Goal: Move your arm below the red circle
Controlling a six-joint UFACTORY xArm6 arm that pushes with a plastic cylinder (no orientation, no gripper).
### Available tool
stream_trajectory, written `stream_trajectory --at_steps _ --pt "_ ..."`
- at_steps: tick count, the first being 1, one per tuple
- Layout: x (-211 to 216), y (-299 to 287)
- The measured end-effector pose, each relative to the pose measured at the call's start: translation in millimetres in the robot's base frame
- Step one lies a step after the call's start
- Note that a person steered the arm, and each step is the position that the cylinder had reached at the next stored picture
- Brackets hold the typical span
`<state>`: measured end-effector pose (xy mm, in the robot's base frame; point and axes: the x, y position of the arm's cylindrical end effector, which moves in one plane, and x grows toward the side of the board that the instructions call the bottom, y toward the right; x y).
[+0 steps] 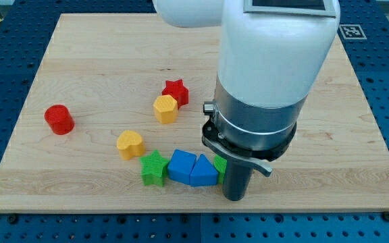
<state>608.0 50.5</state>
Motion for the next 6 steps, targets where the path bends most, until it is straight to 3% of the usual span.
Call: stream_trajectory --at_steps 1,2,3,4,6 --pt "10 25" --pt "-14 74" --pt "-72 91" --pt "-106 83" --pt "-108 29"
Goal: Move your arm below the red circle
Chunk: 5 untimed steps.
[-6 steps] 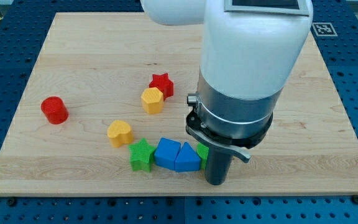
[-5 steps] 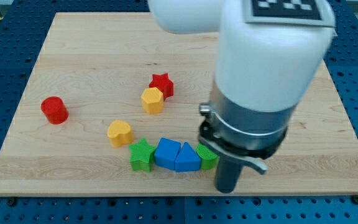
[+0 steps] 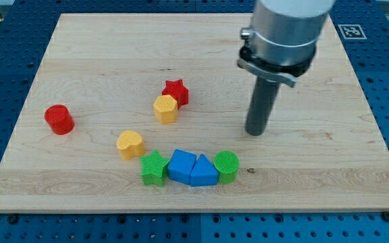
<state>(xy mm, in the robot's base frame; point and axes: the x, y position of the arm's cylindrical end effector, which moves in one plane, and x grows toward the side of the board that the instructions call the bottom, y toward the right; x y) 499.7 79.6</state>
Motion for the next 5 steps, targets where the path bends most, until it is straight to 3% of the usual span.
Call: stream_trajectory --at_steps 5 --pt "-13 -212"
